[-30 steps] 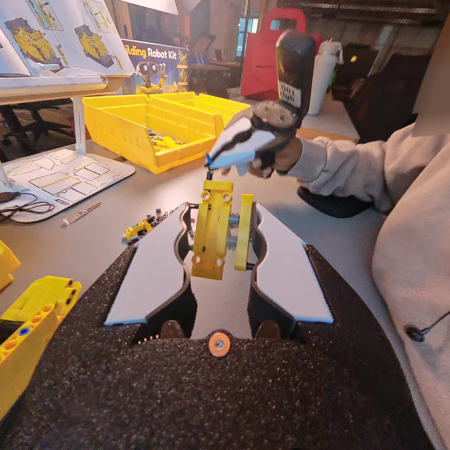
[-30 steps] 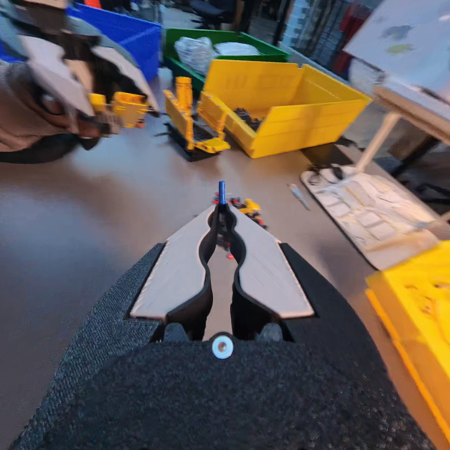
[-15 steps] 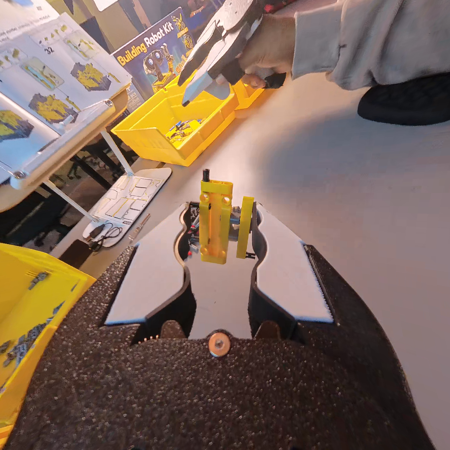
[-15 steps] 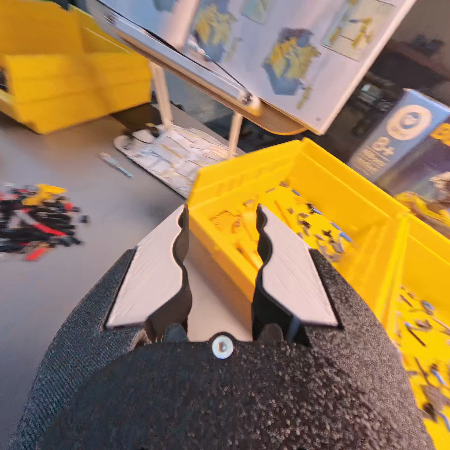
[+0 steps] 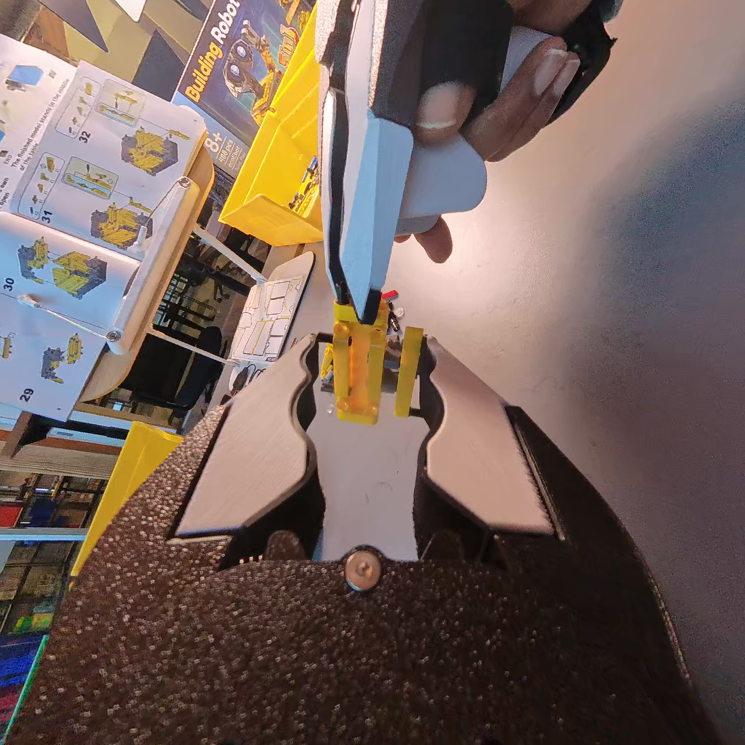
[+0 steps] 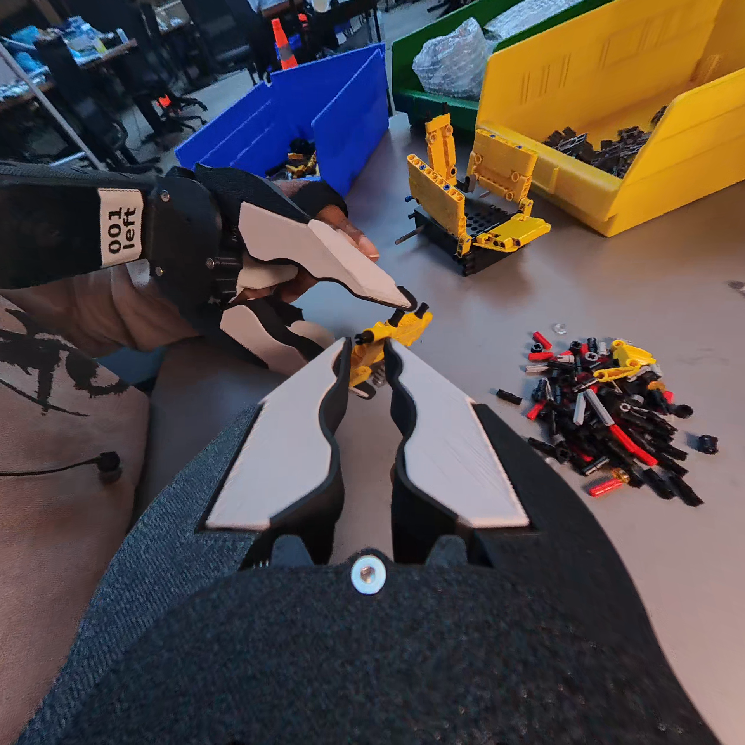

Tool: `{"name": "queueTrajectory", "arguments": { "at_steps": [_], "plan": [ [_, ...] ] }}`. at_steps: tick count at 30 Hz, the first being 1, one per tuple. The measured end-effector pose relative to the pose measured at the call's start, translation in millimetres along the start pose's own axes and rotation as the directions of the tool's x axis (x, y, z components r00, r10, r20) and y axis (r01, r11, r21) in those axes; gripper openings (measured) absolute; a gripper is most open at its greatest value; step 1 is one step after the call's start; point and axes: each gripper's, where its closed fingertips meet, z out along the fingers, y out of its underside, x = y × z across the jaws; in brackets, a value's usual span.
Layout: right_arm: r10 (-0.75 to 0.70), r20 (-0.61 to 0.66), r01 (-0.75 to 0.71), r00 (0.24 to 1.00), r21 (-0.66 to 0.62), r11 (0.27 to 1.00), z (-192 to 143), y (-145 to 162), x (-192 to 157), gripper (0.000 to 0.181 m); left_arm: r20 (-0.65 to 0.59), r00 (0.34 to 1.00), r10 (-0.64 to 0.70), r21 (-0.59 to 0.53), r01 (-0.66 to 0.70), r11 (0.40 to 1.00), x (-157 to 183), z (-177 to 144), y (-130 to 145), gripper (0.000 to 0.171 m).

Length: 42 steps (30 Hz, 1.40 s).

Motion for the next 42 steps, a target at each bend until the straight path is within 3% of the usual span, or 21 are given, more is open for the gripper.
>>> {"name": "queueTrajectory", "arguments": {
  "at_steps": [3, 6, 9, 11, 13, 16, 18, 20, 23, 25, 33, 38, 42],
  "plan": [
    [0.039, 0.048, -0.04, 0.998, 0.004, 0.999, -3.7, 2.7, 2.1, 0.012, -0.033, 0.999, -0.038, 0.035, 0.039, 0.999, 3.1, -1.1, -3.8, 0.049],
    [0.067, 0.179, -0.074, 0.982, 0.031, 0.997, -14.1, -0.9, -7.0, 0.006, -0.153, 0.966, -0.209, 0.112, 0.227, 0.967, 6.6, -6.6, -14.5, 0.059],
    [0.053, 0.264, -0.059, 0.963, 0.016, 0.998, -22.5, -0.5, -17.9, 0.006, -0.372, 0.846, -0.383, 0.143, 0.46, 0.877, 14.2, -17.3, -26.0, 0.058],
    [0.031, 0.284, -0.032, 0.958, -0.002, 0.999, -23.8, 2.1, -23.4, 0.006, -0.525, 0.728, -0.441, 0.105, 0.57, 0.815, 23.5, -26.7, -31.2, 0.039],
    [0.023, 0.294, -0.023, 0.956, -0.003, 1.0, -23.2, 2.0, -26.8, 0.006, -0.603, 0.636, -0.482, 0.054, 0.635, 0.771, 29.3, -30.5, -32.3, 0.017],
    [0.007, 0.307, -0.019, 0.952, 0.039, 0.999, -24.6, -5.0, -31.4, 0.007, -0.621, 0.582, -0.525, 0.049, 0.697, 0.716, 21.8, -32.2, -37.0, 0.007],
    [-0.015, 0.291, -0.022, 0.957, 0.125, 0.992, -31.2, -19.1, -28.5, 0.008, -0.616, 0.54, -0.574, 0.075, 0.765, 0.639, 5.4, -34.4, -39.6, 0.006],
    [-0.004, 0.288, -0.055, 0.958, 0.2, 0.978, -40.9, -32.5, -23.2, 0.021, -0.616, 0.498, -0.61, 0.11, 0.822, 0.559, -11.2, -38.3, -39.9, 0.006],
    [-0.016, 0.234, -0.027, 0.972, 0.179, 0.983, -38.4, -27.1, -15.1, 0.027, -0.641, 0.448, -0.623, 0.18, 0.877, 0.446, -30.9, -47.8, -46.2, 0.006],
    [-0.061, 0.211, 0.025, 0.976, 0.168, 0.985, -29.1, -22.4, -20.4, 0.027, -0.655, 0.44, -0.614, 0.218, 0.889, 0.404, -37.0, -52.0, -50.9, 0.006],
    [-0.253, 0.057, 0.238, 0.966, 0.195, 0.951, -21.9, -33.3, -31.0, 0.016, -0.636, 0.519, -0.572, 0.308, 0.849, 0.429, -38.9, -58.6, -59.7, 0.007],
    [-0.32, -0.008, 0.317, 0.947, 0.163, 0.934, -20.9, -30.4, -27.9, 0.016, -0.589, 0.586, -0.556, 0.318, 0.801, 0.508, -35.3, -56.9, -55.5, 0.01],
    [-0.398, -0.059, 0.402, 0.916, 0.163, 0.901, -26.3, -34.9, -28.6, 0.015, -0.528, 0.661, -0.533, 0.298, 0.732, 0.613, -27.8, -50.4, -47.0, 0.015]
  ]
}}
